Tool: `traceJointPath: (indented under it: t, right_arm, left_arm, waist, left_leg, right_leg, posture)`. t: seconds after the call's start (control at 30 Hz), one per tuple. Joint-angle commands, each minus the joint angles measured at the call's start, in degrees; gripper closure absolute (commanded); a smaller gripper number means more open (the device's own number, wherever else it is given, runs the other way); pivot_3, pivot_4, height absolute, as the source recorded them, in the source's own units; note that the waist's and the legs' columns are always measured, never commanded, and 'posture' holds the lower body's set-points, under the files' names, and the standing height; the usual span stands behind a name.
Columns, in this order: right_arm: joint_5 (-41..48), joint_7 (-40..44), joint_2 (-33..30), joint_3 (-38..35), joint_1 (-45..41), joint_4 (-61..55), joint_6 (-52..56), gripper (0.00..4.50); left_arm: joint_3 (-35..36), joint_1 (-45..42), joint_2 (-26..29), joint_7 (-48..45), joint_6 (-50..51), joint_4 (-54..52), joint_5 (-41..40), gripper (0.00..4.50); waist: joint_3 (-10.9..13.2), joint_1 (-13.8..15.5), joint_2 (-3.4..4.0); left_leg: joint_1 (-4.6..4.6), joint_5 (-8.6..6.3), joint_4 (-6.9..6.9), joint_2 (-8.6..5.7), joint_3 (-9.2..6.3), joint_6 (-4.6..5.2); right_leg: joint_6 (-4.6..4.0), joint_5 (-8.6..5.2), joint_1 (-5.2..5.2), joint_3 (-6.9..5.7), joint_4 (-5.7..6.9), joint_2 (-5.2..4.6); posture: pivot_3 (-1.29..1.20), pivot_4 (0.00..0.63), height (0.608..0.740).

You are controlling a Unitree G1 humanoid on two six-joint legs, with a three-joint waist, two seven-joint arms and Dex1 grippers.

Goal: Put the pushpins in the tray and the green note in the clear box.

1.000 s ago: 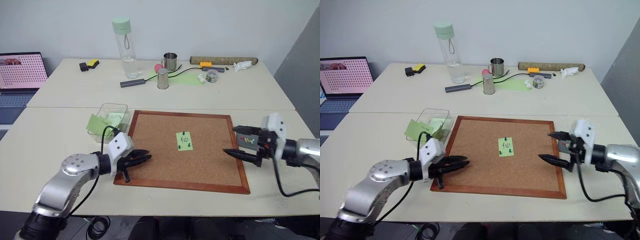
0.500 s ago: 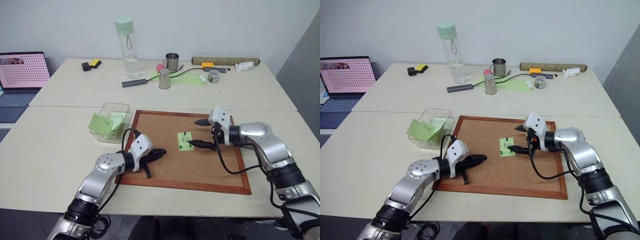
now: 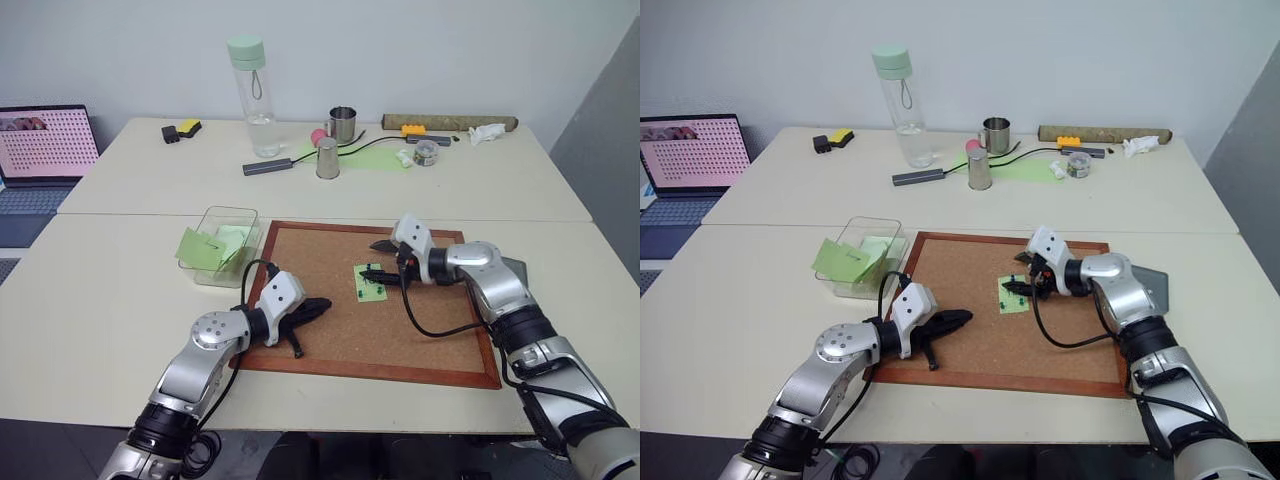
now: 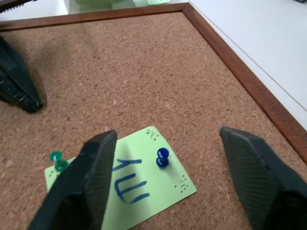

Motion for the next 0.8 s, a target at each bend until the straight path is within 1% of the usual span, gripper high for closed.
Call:
traceJointPath:
  t: [0.03,0.13,0.27,0.43,0.47,0.8]
  right_arm:
    - [-0.26,0.79,0.46,-1.13,-1.00,0.29,-2.12,1.99]
    - [-0.97,0.61,0.72,-0.96,-0.58,1.00,-2.72,2.62]
    - [-0.36,0.98,0.92,-1.57,0.06,0.35,-2.56,3.28]
    - [0.69,2.02,0.83,-2.08,0.53,-1.29,-1.71,4.40]
    - [1.01,2.33,0.88,-2.18,0.62,-1.71,-1.43,4.47]
    - [4.48,2.53,1.74,-5.00,1.49,-7.94,3.89,4.47]
  left_arm:
    - [-0.54,1.55,0.68,0.51,1.61,1.44,1.84,4.50]
    - [-0.55,1.58,0.75,0.53,1.56,1.39,1.97,4.50]
    - [-0.13,1.63,0.93,0.64,1.62,1.42,1.91,4.50]
    - [0.11,2.03,1.08,0.80,1.62,1.33,2.00,4.50]
    - [0.09,2.11,1.07,0.80,1.69,1.26,1.99,4.50]
    - [-0.33,3.16,1.15,0.48,1.98,1.35,2.36,4.50]
  waist:
    - [0.00,-0.02,0.00]
    - [0.00,-0.03,0.00]
    - [0.00,-0.06,0.00]
    - [0.00,-0.12,0.00]
    - [0.00,-0.12,0.00]
    - [0.02,-0.13,0.03]
  left_leg:
    - [0.00,0.00,0.00,0.00,0.00,0.00]
    - [0.00,0.00,-0.01,0.00,-0.01,0.00]
    - [0.00,0.00,-0.01,0.00,0.00,0.00]
    - [0.00,0.00,-0.02,0.00,0.00,0.00]
    - [0.00,0.00,-0.02,0.00,0.00,0.00]
    - [-0.03,0.00,-0.05,0.01,0.00,0.01]
  right_leg:
    - [0.00,0.00,0.00,0.00,0.00,0.00]
    - [0.00,0.00,0.00,0.00,0.00,0.00]
    - [0.00,0.00,0.00,0.00,0.00,0.00]
    - [0.00,0.00,0.00,0.00,0.00,0.00]
    - [0.00,0.00,0.00,0.00,0.00,0.00]
    - [0.00,0.00,-0.05,0.01,-0.03,0.00]
  posture:
    - [0.00,0.150,0.740]
    - [0.00,0.150,0.740]
    - [0.00,0.150,0.740]
    - [0.00,0.150,0.740]
    - [0.00,0.150,0.740]
    - [0.00,0.150,0.740]
